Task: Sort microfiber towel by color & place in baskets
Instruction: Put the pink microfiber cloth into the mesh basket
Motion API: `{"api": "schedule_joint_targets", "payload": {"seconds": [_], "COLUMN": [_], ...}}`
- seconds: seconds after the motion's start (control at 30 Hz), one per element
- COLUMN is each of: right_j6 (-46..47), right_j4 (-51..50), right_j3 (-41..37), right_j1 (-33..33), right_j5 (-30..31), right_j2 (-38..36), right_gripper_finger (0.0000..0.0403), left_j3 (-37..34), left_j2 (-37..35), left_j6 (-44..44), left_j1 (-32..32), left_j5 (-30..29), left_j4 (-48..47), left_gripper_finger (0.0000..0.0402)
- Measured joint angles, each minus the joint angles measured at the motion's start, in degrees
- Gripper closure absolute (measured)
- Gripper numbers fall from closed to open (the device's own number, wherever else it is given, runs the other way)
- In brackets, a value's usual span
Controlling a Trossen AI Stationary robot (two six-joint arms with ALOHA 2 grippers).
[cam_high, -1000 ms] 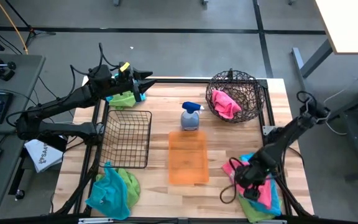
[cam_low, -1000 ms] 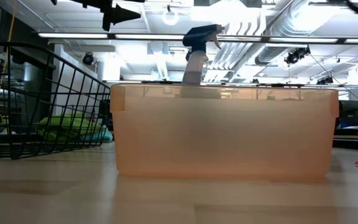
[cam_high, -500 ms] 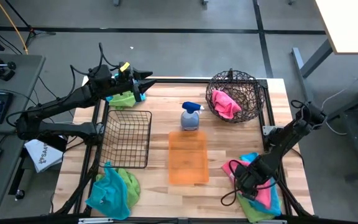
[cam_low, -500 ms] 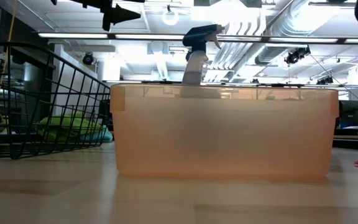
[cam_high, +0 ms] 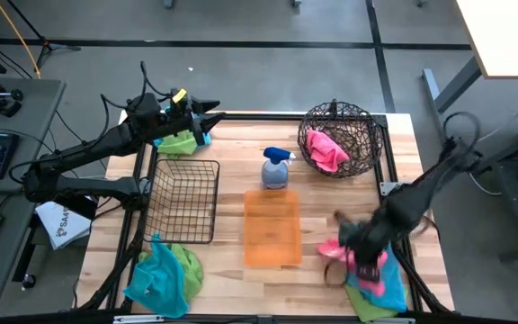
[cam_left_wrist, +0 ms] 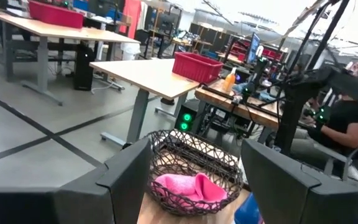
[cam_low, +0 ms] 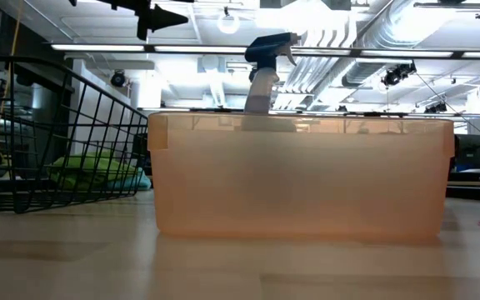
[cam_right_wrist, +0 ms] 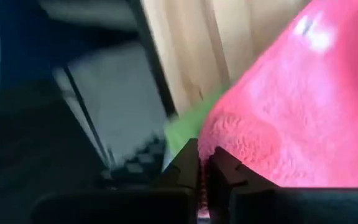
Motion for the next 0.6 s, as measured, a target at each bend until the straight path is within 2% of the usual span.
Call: {"api": "schedule_joint_targets", "payload": {"seconds": [0.1,0.23,0.4,0.5,0.6], "right_j6": [-2.73,-7.8,-19.72,-27.36,-32.94], "right_j4": [-8.03,-17.03,-20.23,-20.24,-20.21], "right_j3": [8.5,19.19,28.41,31.65,33.09], "right_j1": [-5.06,-10.61,-17.67,-22.79,-27.97], "right_j5": [11.81,32.88,56.14,64.23,67.3], "right_j2": [-4.63,-9.1,-12.6,-13.72,-14.26], "right_gripper_finger": [0.04,0.0401,0.0402,0.0402,0.0402], "left_j3": [0.0,0.0,0.0,0.0,0.0], "left_j2": [-0.02,0.0,0.0,0.0,0.0], "left_j6": [0.02,0.0,-0.04,-0.04,-0.04], "left_j1": [0.66,1.61,1.99,1.99,1.99], "left_j5": [-0.1,-0.27,-0.27,-0.27,-0.25], "left_j4": [0.64,0.6,0.6,0.6,0.6], "left_gripper_finger": [0.0163,0.0163,0.0163,0.0163,0.0163]}}
